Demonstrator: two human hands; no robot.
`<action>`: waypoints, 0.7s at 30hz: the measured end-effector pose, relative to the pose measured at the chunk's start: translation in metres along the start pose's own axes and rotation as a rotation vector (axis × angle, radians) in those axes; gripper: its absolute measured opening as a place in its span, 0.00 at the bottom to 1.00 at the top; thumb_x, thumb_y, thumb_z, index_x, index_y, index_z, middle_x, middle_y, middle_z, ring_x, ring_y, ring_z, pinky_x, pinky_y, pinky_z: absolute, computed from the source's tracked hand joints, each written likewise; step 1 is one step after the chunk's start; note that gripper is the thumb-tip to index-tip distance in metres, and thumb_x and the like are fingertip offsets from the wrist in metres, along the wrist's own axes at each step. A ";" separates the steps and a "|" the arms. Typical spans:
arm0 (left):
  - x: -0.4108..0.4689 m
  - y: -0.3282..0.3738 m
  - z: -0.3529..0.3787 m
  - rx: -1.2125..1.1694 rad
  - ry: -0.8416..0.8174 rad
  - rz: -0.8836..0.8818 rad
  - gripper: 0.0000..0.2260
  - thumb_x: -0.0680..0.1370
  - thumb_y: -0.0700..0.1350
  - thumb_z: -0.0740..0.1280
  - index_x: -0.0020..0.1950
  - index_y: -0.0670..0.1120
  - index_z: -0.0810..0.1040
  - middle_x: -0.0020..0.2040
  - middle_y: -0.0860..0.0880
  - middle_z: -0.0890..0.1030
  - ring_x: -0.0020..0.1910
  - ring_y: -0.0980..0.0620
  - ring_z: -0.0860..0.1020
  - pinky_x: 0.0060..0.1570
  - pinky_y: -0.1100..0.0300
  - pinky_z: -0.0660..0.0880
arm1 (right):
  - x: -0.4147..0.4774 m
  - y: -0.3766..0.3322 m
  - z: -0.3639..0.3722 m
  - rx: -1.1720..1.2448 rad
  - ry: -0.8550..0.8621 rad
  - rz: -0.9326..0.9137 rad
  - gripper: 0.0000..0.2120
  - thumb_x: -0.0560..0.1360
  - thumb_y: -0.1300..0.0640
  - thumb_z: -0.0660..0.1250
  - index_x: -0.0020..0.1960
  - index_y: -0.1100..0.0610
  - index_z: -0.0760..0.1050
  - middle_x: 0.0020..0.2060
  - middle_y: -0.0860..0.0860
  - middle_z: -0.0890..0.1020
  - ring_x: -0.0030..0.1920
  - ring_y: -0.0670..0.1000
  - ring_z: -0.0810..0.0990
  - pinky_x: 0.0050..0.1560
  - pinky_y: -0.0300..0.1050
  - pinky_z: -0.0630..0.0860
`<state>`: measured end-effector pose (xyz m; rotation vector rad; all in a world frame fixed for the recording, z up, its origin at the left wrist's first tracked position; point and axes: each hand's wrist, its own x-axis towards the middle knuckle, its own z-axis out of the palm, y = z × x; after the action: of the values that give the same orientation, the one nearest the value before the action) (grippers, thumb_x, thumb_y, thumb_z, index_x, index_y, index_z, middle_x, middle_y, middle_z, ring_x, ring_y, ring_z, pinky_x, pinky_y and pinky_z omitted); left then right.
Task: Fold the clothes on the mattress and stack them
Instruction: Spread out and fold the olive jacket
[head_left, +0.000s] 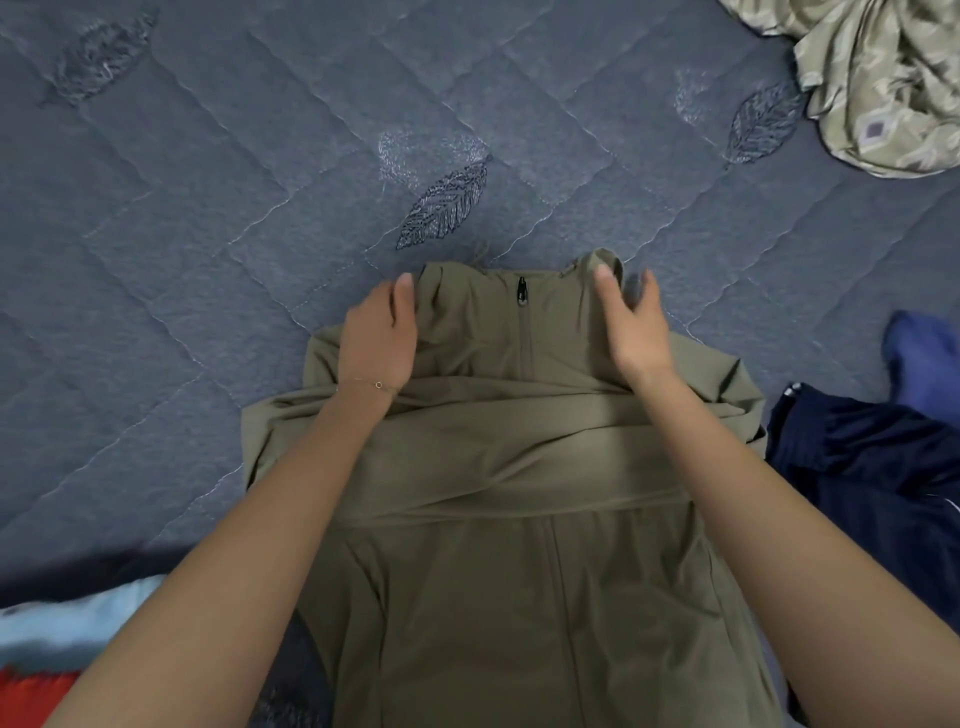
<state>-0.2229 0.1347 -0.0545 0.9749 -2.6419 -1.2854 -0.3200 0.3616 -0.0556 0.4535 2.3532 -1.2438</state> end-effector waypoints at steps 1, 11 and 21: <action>0.001 0.001 -0.001 -0.024 0.009 -0.065 0.19 0.85 0.50 0.53 0.36 0.44 0.68 0.37 0.48 0.73 0.46 0.42 0.76 0.42 0.57 0.63 | 0.001 0.000 -0.001 0.059 -0.022 0.044 0.38 0.77 0.32 0.57 0.78 0.55 0.57 0.76 0.51 0.64 0.76 0.52 0.61 0.74 0.46 0.56; 0.008 0.007 0.013 0.016 -0.225 -0.319 0.32 0.81 0.64 0.45 0.62 0.42 0.78 0.64 0.40 0.77 0.64 0.43 0.73 0.53 0.58 0.61 | -0.008 0.005 -0.014 0.049 -0.329 0.128 0.29 0.75 0.30 0.58 0.61 0.51 0.79 0.59 0.47 0.82 0.61 0.47 0.79 0.68 0.46 0.70; 0.019 0.016 0.016 -0.088 -0.358 -0.266 0.25 0.82 0.61 0.50 0.70 0.47 0.72 0.68 0.47 0.74 0.68 0.47 0.70 0.65 0.56 0.64 | -0.017 -0.020 -0.017 0.157 -0.245 -0.220 0.20 0.79 0.55 0.68 0.28 0.49 0.73 0.23 0.39 0.71 0.27 0.38 0.68 0.32 0.34 0.65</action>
<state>-0.2515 0.1427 -0.0573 1.2172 -2.7417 -1.7700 -0.3193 0.3630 -0.0245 0.0820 2.1496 -1.4986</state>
